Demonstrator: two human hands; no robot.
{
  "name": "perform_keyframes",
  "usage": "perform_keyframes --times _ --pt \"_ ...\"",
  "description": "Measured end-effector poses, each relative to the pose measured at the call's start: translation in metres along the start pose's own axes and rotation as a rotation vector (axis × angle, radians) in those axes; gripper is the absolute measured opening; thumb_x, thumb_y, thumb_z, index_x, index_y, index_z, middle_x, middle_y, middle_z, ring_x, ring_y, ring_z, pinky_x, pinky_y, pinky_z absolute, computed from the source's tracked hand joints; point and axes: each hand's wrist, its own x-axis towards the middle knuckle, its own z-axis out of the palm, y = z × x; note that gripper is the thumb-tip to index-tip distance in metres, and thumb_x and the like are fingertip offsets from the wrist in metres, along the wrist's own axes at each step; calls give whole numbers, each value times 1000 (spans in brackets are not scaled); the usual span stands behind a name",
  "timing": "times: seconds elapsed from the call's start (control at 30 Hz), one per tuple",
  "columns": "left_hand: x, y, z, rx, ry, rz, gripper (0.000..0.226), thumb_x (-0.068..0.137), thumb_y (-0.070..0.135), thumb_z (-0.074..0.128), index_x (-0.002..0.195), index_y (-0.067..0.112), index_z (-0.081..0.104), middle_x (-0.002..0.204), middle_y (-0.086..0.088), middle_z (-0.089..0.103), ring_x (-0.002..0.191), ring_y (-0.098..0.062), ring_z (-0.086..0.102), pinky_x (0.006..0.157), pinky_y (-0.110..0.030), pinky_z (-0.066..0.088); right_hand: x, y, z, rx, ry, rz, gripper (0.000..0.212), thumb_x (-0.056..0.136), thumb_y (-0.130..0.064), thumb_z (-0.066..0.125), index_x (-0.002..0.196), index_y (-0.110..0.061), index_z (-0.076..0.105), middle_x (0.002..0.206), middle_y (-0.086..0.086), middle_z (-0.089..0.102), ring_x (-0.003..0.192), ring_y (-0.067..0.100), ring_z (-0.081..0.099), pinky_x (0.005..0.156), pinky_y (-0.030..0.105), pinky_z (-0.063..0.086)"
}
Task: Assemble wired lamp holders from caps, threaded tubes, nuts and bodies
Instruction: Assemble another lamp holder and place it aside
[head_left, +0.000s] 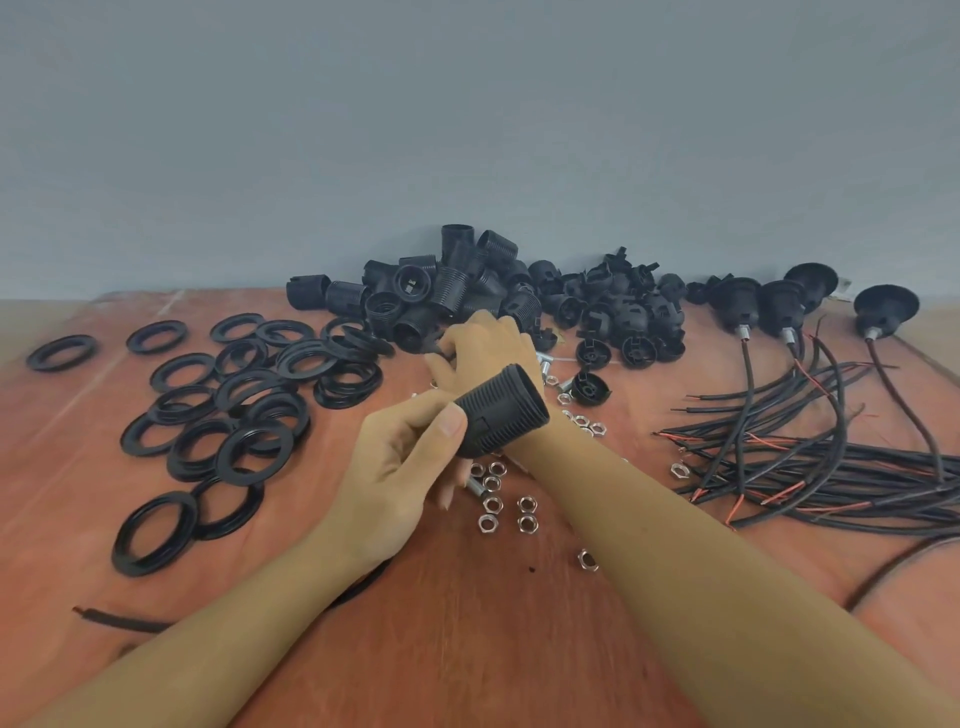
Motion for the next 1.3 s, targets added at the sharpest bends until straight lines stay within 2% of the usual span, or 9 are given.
perform_keyframes --times 0.1,0.27,0.4,0.5,0.67,0.83,1.0,1.17,1.3 --pt "0 -2 0 28 21 -22 27 92 39 46 84 31 70 55 3 54 43 -18 45 44 -24 39 -1 7 -4 27 24 -7 21 90 -38 60 96 -19 67 117 7 57 110 30 50 92 40 37" --pt "-2 -1 0 -9 11 33 41 97 42 45 79 8 60 57 0 53 43 -18 45 43 -24 39 -4 8 -3 -7 142 -141 25 88 -30 65 110 -20 60 121 6 54 112 28 48 87 34 31" --pt "-3 4 -1 -37 -14 136 57 100 54 37 73 7 56 58 -2 52 43 -18 45 45 -24 37 1 -22 5 40 -115 -417 31 93 -36 61 122 -23 64 126 5 53 117 28 42 94 39 36" --pt "-3 7 -1 -17 -25 158 62 101 53 34 73 1 55 55 -3 52 42 -18 45 46 -22 37 5 -37 15 -143 -285 -405 41 96 -43 54 135 -27 55 131 3 45 122 26 36 99 40 33" --pt "-5 6 -2 -20 -33 134 69 100 53 37 77 -8 56 57 -1 53 42 -18 45 45 -22 38 1 -31 16 -130 -182 -366 31 97 -39 53 121 -19 59 127 5 45 117 26 39 93 35 33" --pt "-5 7 -1 43 14 123 37 100 51 41 94 22 63 57 -5 53 42 -18 47 43 -24 39 -15 -21 -6 439 -77 -281 21 92 -24 67 95 -4 65 115 15 59 93 24 58 79 30 44" --pt "-4 4 -1 98 50 44 26 94 35 46 98 15 64 57 -9 53 42 -15 47 41 -24 41 -38 11 -39 965 80 61 10 91 -32 65 85 -24 62 80 -18 69 77 -6 63 66 9 47" --pt "-2 3 3 141 57 -47 27 87 43 52 98 23 66 60 -6 54 46 -5 48 41 -20 42 -58 37 -58 1454 28 393 15 96 -23 54 104 -13 60 99 10 74 84 21 63 73 36 43" --pt "-2 2 4 218 29 -68 27 85 46 54 100 27 66 62 13 58 51 -2 52 51 -16 43 -68 37 -68 1697 0 482 18 98 -26 49 111 -23 62 93 9 73 89 26 59 73 34 44"
